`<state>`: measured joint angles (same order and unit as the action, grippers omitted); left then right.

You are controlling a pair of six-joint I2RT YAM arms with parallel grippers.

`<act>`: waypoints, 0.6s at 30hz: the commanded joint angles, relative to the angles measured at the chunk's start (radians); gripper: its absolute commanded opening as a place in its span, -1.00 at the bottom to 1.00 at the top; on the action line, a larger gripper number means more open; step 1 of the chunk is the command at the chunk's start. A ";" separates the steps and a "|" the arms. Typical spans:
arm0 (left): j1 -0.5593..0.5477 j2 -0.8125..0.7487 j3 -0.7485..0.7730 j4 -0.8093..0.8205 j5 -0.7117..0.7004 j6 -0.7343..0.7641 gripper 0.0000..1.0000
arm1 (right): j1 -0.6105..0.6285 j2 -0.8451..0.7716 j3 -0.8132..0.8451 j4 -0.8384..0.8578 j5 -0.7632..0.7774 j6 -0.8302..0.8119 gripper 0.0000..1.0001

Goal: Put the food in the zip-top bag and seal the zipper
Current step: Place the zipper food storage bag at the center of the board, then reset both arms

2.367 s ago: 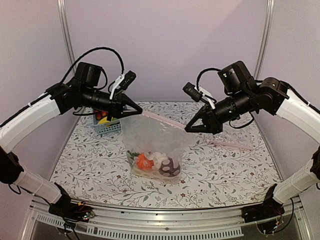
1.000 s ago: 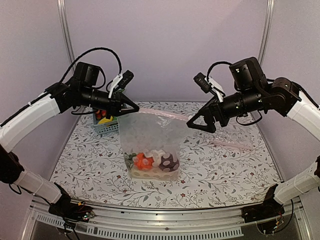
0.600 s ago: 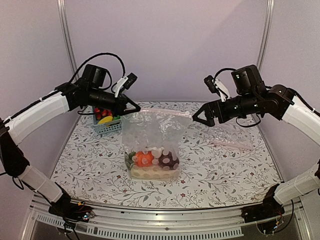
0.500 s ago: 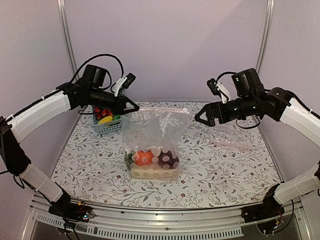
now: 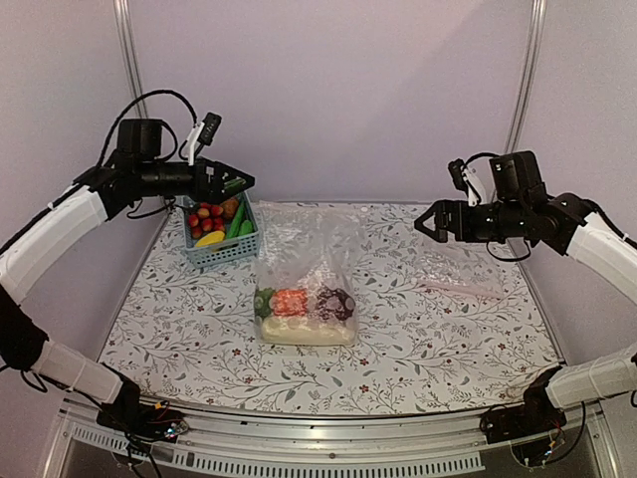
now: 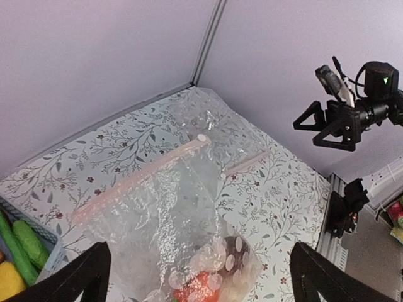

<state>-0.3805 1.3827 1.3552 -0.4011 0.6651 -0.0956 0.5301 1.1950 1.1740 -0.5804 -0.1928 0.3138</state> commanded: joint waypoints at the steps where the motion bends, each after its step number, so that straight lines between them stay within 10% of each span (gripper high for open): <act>1: 0.087 -0.093 -0.053 0.076 -0.170 -0.100 0.99 | -0.051 -0.018 -0.048 0.065 0.010 0.025 0.98; 18: 0.281 -0.452 -0.726 0.464 -0.848 -0.252 0.99 | -0.317 -0.226 -0.428 0.388 0.258 0.039 0.98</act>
<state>-0.1146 1.0134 0.7605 -0.1417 0.0284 -0.3496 0.2520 1.0378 0.8448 -0.3309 -0.0441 0.3511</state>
